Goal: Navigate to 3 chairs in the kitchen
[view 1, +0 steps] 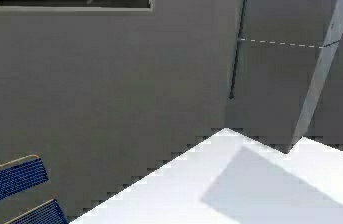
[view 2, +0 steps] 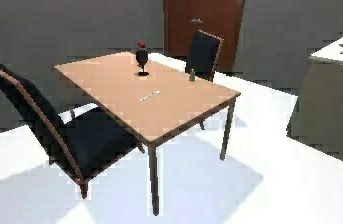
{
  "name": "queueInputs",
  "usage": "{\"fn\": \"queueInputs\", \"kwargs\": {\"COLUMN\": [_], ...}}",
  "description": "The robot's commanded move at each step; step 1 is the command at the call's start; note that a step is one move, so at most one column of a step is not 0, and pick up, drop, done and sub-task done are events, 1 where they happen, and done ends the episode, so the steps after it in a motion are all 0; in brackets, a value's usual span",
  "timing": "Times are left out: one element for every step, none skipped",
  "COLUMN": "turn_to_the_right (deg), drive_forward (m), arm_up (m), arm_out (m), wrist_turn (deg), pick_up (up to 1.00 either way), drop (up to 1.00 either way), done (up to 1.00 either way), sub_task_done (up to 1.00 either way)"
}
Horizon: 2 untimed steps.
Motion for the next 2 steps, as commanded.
{"fn": "queueInputs", "kwargs": {"turn_to_the_right": [45.0, 3.0], "drive_forward": [0.0, 0.0], "arm_up": [0.0, 0.0], "arm_out": [0.0, 0.0], "wrist_turn": [0.0, 0.0], "pick_up": [0.0, 0.0], "drop": [0.0, 0.0], "done": [0.0, 0.0], "sub_task_done": [0.0, 0.0]}}
